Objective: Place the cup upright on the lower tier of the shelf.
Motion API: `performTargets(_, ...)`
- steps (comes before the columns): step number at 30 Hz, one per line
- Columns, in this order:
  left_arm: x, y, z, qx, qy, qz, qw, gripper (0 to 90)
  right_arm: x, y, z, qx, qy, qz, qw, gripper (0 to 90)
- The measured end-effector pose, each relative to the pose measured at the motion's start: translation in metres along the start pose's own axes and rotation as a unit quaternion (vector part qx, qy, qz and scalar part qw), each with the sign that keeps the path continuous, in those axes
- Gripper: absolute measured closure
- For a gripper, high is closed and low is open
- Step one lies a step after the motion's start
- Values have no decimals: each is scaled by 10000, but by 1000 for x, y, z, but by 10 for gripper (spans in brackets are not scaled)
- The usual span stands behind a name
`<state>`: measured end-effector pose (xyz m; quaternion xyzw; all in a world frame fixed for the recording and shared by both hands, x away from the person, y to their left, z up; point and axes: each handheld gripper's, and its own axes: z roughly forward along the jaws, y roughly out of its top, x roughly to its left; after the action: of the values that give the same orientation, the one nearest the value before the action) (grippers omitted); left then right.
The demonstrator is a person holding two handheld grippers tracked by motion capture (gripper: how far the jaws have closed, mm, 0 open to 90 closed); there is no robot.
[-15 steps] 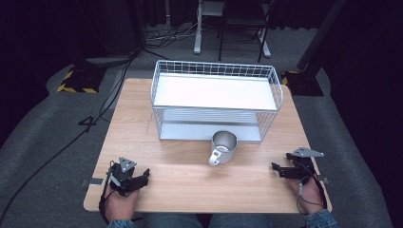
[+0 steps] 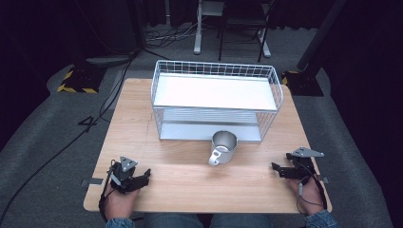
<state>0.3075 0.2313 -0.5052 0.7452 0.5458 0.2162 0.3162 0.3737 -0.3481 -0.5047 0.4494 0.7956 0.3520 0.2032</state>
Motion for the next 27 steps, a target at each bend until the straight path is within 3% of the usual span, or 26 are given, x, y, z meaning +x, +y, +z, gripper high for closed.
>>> performTargets(11, -1, -2, -3, 3, 54, -28, 10000, 257, 0, 0, 0, 0, -1, -1, 10000, 188)
performTargets(15, -3, -5, -7, -191, 108, -47, 9997, 245, 0, 0, 0, 0, 0, 0, 10000, 188)
performTargets(19, -6, -6, -13, -380, -53, -180, 9991, 241, 0, 0, 0, 0, 0, 0, 10000, 188)
performTargets(27, -23, 1, -31, -534, -243, 2, 9983, 237, 0, 0, 0, 0, -1, 1, 10000, 188)
